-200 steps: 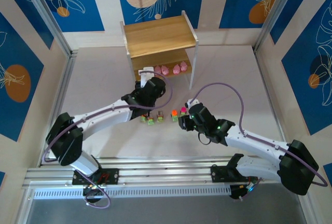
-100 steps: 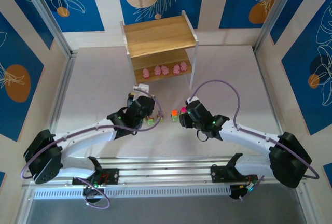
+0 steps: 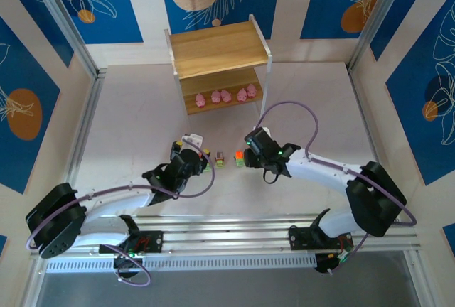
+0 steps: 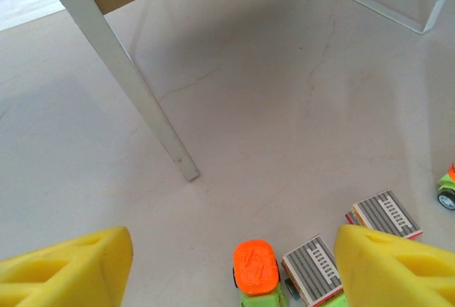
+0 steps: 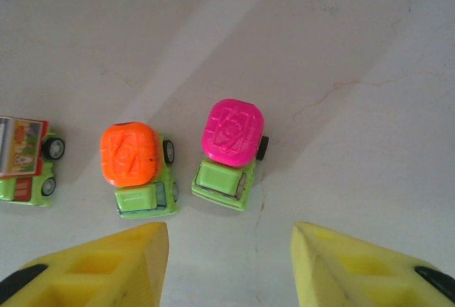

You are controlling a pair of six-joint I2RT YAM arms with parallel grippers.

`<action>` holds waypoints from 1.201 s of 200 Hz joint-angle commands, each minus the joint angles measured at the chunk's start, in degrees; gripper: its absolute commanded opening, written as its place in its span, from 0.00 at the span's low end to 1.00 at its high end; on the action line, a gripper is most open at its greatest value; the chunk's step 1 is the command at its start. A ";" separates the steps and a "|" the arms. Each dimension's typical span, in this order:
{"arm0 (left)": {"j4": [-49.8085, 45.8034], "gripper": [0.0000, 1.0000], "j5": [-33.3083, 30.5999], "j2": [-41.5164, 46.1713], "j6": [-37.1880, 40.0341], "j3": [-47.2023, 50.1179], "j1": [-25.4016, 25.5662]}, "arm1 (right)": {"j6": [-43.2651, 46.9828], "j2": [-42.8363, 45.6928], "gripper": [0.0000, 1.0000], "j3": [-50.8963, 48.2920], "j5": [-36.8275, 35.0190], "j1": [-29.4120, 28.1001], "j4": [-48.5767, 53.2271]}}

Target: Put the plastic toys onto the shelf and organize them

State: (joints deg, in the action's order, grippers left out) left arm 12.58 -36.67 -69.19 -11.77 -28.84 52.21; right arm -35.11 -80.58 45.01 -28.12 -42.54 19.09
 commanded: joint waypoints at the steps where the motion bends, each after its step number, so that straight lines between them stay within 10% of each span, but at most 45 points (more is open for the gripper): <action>1: 6.64 0.77 2.28 1.74 2.97 2.58 -0.43 | -2.43 -1.44 0.49 2.67 0.16 0.60 2.39; 98: 6.46 0.78 15.90 4.32 0.07 3.24 -7.70 | -4.25 -9.96 0.49 9.27 1.31 2.20 5.21; 240: 4.19 0.78 19.52 3.27 -3.24 2.71 -9.95 | -4.70 -15.81 0.41 12.38 1.61 3.43 6.69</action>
State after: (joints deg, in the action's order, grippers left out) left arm 17.08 -18.63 -65.43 -13.65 -25.43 43.07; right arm -39.38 -95.15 55.94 -27.44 -39.33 24.56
